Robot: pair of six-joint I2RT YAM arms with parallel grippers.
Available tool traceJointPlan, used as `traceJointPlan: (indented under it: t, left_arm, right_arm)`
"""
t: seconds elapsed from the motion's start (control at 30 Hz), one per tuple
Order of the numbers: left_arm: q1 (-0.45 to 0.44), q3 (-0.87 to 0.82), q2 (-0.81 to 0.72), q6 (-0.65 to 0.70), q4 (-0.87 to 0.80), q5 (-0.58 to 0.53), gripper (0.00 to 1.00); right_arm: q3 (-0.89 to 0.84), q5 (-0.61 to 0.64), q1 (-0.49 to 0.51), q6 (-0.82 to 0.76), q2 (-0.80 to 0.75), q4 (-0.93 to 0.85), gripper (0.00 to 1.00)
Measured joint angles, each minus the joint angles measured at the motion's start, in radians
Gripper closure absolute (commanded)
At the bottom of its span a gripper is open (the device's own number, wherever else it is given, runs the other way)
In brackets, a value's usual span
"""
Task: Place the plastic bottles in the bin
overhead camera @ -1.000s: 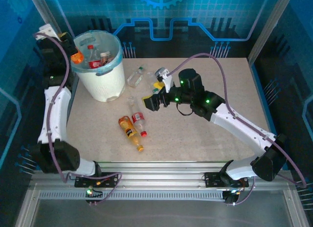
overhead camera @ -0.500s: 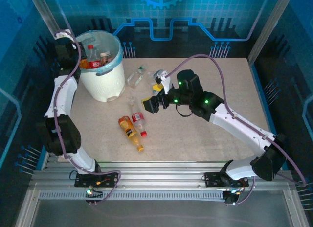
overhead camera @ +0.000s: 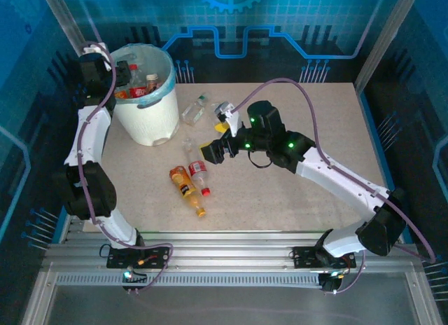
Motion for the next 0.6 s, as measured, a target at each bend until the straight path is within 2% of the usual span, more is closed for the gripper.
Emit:
traceJointPlan:
  t: [0.2,0.43,0.6]
  left_arm:
    - [0.000,0.085,0.037,-0.013,-0.080,0.011,0.26]
    - [0.000,0.132,0.047,-0.059,-0.158,0.077,0.28]
    - [-0.008,0.150,0.037,-0.080,-0.178,0.113,0.29]
  right_arm:
    - [0.000,0.000,0.006,0.000,0.006,-0.009,0.00]
    - [0.039,0.016,0.008,0.000,0.033,-0.033,0.00]
    - [0.086,0.077,0.011,0.007,0.078,-0.085,0.00]
